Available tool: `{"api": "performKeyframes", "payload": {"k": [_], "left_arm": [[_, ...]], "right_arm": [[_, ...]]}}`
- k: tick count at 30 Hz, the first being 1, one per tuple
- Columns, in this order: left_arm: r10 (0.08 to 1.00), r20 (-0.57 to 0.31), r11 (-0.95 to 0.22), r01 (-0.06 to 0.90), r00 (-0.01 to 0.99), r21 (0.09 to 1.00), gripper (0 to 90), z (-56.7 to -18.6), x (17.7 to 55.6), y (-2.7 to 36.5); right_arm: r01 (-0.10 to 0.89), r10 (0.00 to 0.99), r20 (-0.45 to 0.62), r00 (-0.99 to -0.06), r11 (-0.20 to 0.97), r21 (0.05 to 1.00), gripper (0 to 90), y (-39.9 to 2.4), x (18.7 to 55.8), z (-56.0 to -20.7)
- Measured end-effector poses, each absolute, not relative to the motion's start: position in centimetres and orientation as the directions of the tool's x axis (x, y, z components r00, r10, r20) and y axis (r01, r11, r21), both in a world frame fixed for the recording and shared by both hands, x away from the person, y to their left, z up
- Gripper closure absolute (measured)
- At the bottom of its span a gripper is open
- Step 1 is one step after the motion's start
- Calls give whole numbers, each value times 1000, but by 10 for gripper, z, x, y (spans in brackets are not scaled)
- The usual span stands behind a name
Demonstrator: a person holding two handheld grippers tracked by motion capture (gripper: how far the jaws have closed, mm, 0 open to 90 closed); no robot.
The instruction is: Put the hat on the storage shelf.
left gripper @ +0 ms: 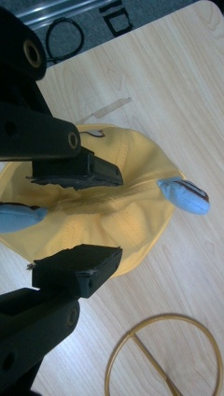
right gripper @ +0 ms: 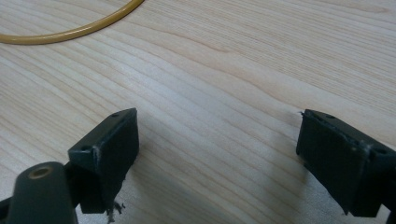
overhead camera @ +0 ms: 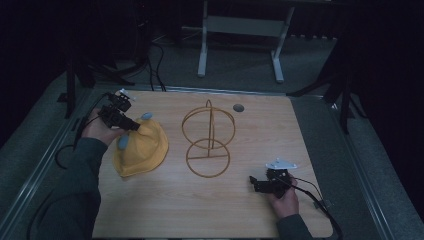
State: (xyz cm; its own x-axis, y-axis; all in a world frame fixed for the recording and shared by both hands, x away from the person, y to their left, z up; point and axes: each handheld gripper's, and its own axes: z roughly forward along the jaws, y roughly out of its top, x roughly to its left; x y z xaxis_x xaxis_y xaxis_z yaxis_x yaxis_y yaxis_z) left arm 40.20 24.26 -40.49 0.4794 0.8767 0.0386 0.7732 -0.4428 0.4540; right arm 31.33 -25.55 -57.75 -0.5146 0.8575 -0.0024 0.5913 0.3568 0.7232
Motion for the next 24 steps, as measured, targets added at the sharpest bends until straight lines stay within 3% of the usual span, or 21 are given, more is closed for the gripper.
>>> {"api": "performKeyframes", "payload": {"k": [24], "left_arm": [[891,37,-432,817,453,383,606,-422,421,239]], "right_arm": [[591,858,-2,-514,357,723,129,-255,313,-577]]}}
